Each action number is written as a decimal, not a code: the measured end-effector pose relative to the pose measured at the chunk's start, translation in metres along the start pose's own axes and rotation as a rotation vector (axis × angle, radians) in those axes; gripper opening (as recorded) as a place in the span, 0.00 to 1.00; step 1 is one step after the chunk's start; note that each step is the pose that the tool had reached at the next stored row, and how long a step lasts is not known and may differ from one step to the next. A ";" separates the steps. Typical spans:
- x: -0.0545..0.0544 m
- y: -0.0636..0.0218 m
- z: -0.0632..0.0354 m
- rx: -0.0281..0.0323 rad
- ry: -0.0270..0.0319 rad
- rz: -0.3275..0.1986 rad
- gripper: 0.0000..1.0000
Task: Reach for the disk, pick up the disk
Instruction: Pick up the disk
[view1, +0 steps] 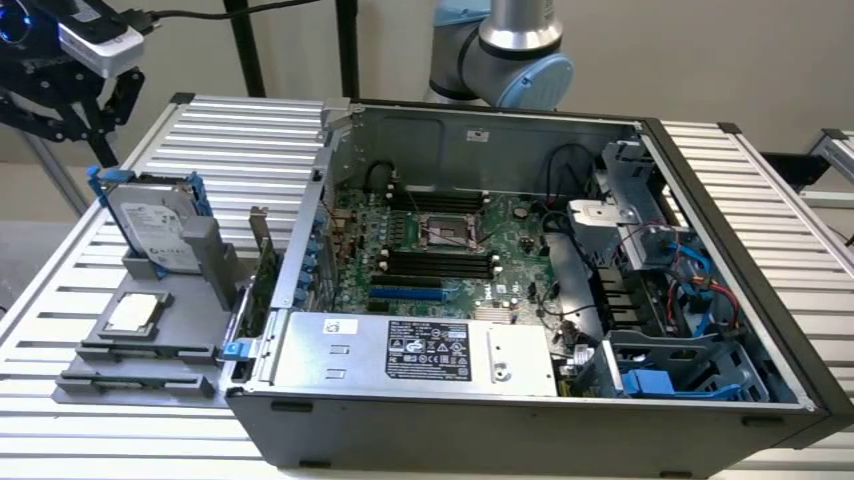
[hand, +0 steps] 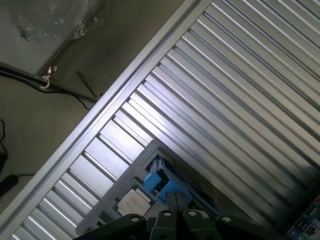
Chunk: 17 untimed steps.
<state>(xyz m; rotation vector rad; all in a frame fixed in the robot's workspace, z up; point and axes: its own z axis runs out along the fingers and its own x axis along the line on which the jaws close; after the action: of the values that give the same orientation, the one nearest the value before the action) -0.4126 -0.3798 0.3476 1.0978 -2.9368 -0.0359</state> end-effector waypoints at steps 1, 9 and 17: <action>0.000 0.0000 0.0000 0.0001 0.0002 -0.018 0.11; 0.000 0.0000 0.0001 0.0009 0.0023 -0.164 0.11; 0.000 0.0000 0.0001 0.0014 0.0046 -0.308 0.11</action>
<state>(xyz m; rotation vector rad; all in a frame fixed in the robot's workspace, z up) -0.4126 -0.3798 0.3475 1.5354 -2.7333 -0.0323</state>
